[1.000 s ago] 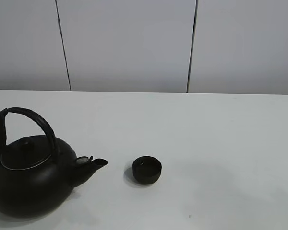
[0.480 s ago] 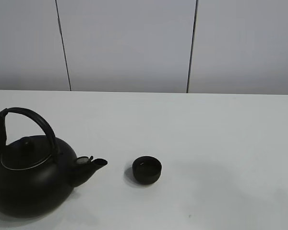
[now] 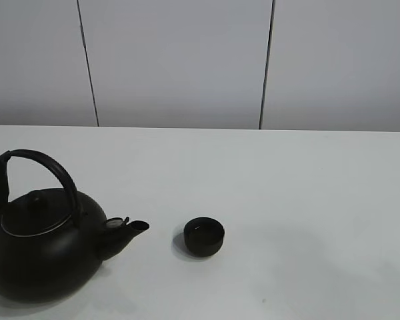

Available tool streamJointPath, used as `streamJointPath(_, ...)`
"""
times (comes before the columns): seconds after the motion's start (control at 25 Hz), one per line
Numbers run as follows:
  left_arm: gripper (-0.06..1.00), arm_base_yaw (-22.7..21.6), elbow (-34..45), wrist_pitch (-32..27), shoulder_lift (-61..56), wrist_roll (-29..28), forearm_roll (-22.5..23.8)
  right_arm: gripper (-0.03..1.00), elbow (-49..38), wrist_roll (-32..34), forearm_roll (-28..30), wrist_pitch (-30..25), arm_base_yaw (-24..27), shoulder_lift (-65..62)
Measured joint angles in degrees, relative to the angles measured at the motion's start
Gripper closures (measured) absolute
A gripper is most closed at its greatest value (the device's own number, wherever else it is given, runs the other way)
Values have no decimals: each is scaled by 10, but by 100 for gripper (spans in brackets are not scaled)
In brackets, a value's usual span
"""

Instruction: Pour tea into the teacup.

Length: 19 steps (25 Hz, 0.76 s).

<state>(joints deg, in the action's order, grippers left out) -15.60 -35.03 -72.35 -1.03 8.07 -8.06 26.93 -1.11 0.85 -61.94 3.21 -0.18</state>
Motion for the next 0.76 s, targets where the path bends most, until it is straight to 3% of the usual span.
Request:
streamJointPath(0.36,57,82,54,35,0,3,3,41,0,0,0,0,0,0)
streamJointPath(0.76,57,135,72,69,1,-4,28,41,0,0,0,0,0,0)
